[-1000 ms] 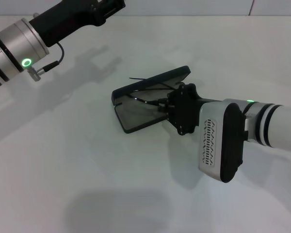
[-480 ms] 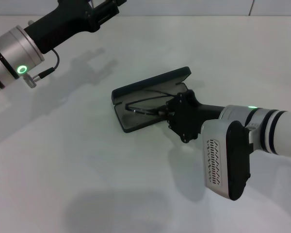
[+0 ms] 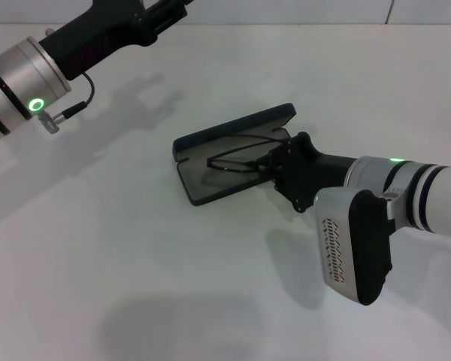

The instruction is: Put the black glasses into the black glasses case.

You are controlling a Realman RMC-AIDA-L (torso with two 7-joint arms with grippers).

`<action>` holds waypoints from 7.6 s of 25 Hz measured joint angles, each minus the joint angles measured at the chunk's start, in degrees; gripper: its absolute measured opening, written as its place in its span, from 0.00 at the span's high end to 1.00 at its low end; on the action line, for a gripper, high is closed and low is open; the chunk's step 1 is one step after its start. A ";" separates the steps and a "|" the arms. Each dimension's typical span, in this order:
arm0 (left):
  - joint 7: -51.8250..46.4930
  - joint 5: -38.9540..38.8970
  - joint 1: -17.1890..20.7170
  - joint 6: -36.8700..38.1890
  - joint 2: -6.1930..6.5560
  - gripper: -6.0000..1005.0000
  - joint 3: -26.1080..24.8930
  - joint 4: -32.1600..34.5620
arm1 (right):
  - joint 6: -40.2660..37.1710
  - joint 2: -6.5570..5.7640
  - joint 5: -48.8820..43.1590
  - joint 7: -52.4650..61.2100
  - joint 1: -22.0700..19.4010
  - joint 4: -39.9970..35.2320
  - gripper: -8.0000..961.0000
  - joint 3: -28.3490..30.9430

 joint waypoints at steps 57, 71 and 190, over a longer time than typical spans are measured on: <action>1.34 0.15 -1.56 -0.21 -1.24 0.35 0.16 -0.16 | 7.01 0.01 -3.23 -0.23 0.92 2.36 0.87 -5.38; 2.06 0.17 -1.63 -0.21 -1.24 0.35 -0.05 -0.17 | 10.02 -0.01 -3.81 -0.60 1.85 3.43 0.87 -5.87; 11.42 16.71 13.45 29.37 4.37 0.12 9.21 4.35 | -76.52 0.00 32.16 -18.15 10.78 48.50 0.14 57.00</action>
